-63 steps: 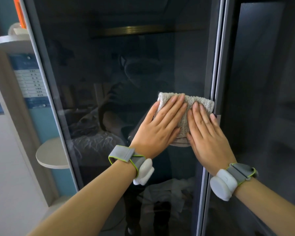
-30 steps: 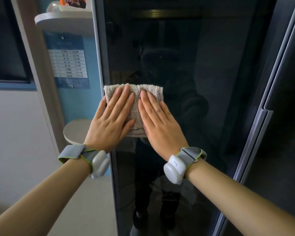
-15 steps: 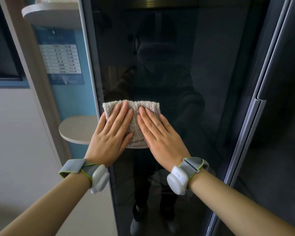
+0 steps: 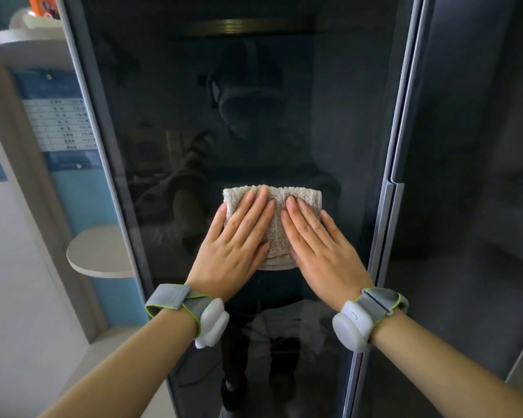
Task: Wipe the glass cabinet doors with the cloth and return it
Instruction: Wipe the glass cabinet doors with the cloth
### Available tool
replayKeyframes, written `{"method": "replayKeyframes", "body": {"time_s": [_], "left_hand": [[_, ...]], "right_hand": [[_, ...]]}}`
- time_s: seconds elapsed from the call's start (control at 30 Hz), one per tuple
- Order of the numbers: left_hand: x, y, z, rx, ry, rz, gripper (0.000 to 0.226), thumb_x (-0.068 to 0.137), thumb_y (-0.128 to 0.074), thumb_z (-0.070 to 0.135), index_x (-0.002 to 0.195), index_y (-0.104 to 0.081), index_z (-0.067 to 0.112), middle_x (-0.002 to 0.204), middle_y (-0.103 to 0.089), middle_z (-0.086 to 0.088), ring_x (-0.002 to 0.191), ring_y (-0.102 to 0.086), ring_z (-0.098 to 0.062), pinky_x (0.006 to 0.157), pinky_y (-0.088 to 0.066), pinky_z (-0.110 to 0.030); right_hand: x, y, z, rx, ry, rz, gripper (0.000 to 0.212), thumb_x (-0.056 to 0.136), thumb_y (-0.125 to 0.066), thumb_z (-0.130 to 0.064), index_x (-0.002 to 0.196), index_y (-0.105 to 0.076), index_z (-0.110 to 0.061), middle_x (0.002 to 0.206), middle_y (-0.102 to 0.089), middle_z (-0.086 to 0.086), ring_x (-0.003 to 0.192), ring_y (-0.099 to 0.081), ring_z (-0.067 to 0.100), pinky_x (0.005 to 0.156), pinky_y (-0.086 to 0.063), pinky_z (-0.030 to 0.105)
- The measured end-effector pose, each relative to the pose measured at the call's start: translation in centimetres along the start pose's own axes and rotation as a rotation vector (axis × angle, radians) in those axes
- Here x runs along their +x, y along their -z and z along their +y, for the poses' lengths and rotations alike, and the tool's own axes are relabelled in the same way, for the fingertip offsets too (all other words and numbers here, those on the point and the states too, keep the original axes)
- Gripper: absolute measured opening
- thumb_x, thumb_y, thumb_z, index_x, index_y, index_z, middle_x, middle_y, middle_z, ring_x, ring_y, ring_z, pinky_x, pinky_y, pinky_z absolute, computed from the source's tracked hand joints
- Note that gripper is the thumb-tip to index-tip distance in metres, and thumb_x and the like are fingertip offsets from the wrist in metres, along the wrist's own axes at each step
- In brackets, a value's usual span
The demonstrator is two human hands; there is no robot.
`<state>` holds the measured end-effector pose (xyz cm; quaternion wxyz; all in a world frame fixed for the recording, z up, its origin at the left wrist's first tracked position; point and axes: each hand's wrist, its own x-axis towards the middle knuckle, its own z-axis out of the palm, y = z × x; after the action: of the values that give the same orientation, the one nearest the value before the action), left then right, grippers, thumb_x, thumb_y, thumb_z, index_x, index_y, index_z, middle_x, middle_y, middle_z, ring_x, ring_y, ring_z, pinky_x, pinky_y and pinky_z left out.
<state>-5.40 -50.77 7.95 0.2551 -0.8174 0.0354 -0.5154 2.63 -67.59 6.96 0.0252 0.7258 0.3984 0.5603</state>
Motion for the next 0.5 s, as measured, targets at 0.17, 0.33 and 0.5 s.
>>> {"method": "replayKeyframes", "body": {"time_s": [0.17,0.33,0.5], "left_hand": [[2.6,-0.4,2.9,0.003,-0.044,0.028,0.055,0.096,-0.034,0.033,0.143,-0.022,0.009,0.149,-0.021,-0.006,0.141,-0.016,-0.021,0.116,-0.009,-0.04],[5.2,-0.5,5.4,-0.007,-0.096,0.07,0.055,0.093,-0.04,0.033,0.14,-0.029,0.008,0.147,-0.033,-0.006,0.137,-0.023,-0.02,0.113,-0.023,-0.041],[6.6,-0.2,5.9,0.01,-0.123,0.049,0.054,0.093,-0.039,0.033,0.14,-0.031,0.008,0.147,-0.03,-0.004,0.136,-0.023,-0.019,0.11,-0.026,-0.044]], "right_hand": [[-1.4,0.2,3.3,-0.06,-0.049,-0.023,0.062,0.089,-0.05,-0.021,0.142,-0.021,-0.005,0.149,-0.022,0.009,0.138,-0.024,0.024,0.11,-0.025,0.045],[-2.7,0.9,5.9,-0.176,-0.085,-0.086,0.055,0.09,-0.042,-0.023,0.139,-0.027,-0.003,0.147,-0.034,0.012,0.135,-0.034,0.026,0.108,-0.026,0.046],[-2.7,1.4,6.8,-0.244,-0.099,-0.154,0.055,0.087,-0.04,-0.023,0.137,-0.032,0.0,0.142,-0.044,0.016,0.132,-0.043,0.029,0.107,-0.025,0.048]]}}
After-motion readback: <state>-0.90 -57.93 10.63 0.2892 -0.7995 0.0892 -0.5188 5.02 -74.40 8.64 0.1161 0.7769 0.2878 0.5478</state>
